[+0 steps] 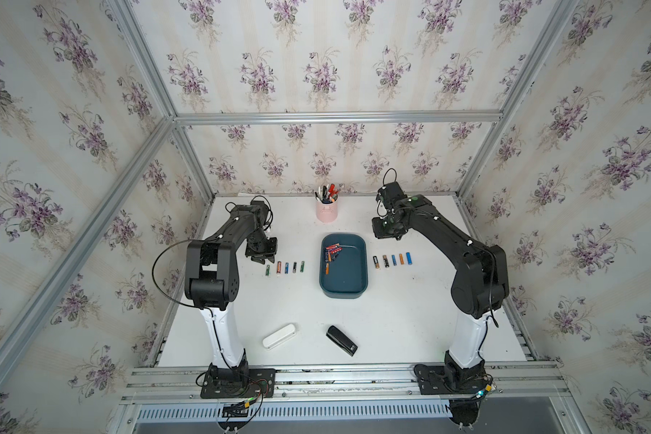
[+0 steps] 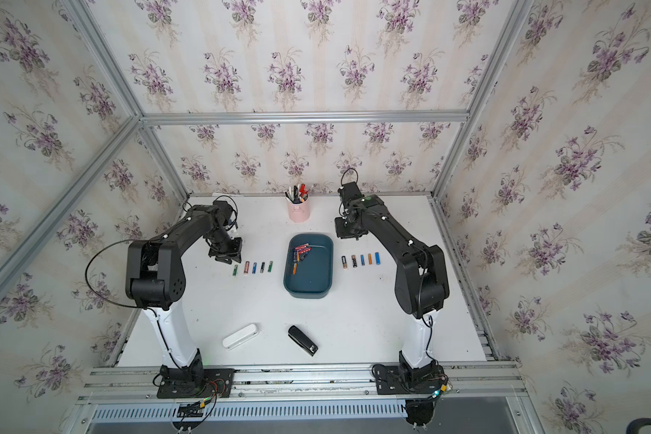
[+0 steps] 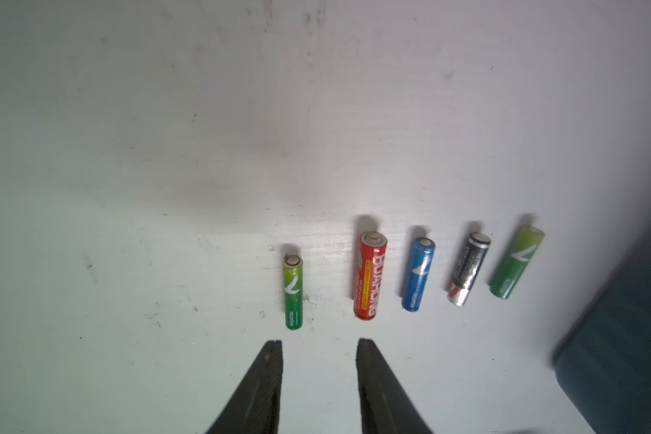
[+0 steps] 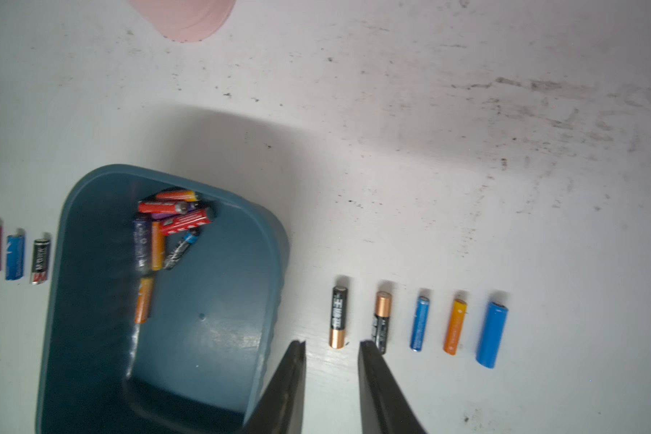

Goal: Take the batteries out of the storage box
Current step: Place the battery at the center of the board, then pick up the battery from the storage box.

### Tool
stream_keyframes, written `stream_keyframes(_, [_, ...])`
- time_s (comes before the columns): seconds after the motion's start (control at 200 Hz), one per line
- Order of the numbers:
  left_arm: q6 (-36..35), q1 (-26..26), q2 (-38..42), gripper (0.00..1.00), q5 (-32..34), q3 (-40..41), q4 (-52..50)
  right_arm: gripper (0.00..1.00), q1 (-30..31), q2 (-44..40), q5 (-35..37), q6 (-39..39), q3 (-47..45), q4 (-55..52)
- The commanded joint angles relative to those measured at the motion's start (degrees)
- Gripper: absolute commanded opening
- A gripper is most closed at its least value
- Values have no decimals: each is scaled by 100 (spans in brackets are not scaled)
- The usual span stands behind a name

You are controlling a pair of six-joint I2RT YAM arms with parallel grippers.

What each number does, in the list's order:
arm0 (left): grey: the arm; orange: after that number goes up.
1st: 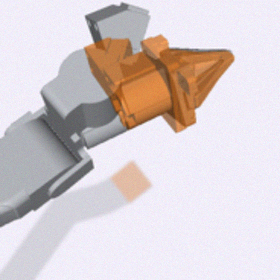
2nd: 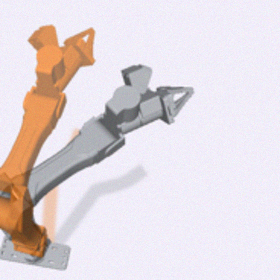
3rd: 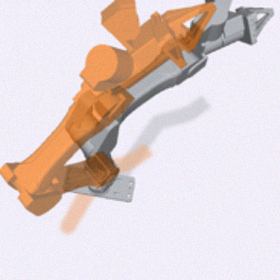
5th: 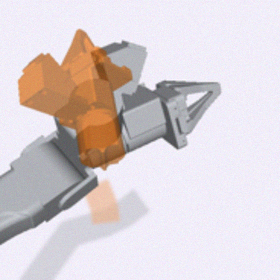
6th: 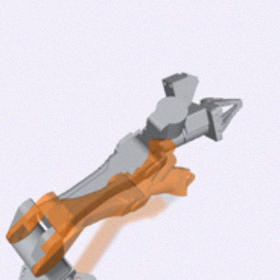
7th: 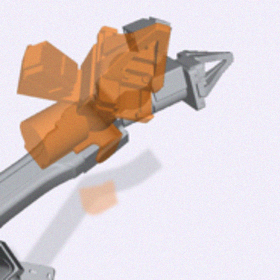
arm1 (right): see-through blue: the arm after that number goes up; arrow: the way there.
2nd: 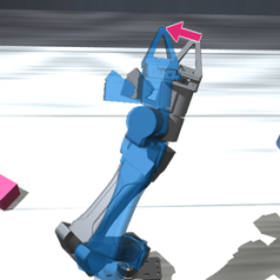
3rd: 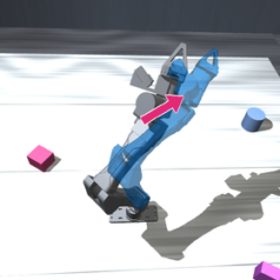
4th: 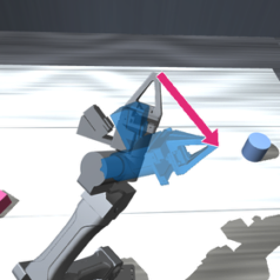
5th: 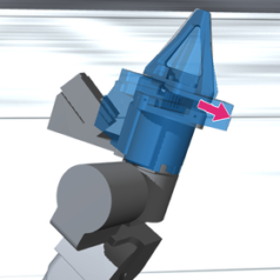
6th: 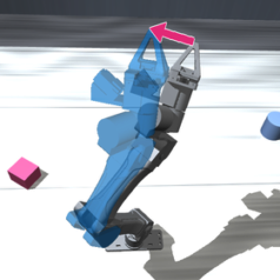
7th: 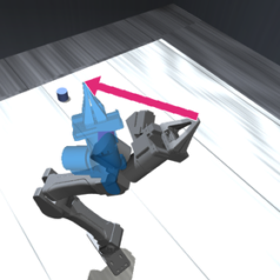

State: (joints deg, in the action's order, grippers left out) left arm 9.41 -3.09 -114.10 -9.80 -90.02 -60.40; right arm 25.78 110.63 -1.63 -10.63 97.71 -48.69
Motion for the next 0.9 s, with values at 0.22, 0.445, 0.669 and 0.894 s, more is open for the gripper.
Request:
stream_keyframes(0.22, [-62, 2, 404, 45, -1, 3, -509, 30, 1104, 239, -554, -841, -365, 699])
stream_keyframes(0.445, [-55, 2, 575, 46, 32, 186, -552, 30, 1385, 549, -739, -1336, -598, 1397])
stream_keyframes(0.669, [26, -2, 626, 47, -83, 424, -381, 30, 1524, 733, -833, -1748, -789, 2001])
stream_keyframes(0.894, [17, -7, 661, 47, -22, 512, -371, 30, 1688, 1033, -782, -1844, -727, 2126])
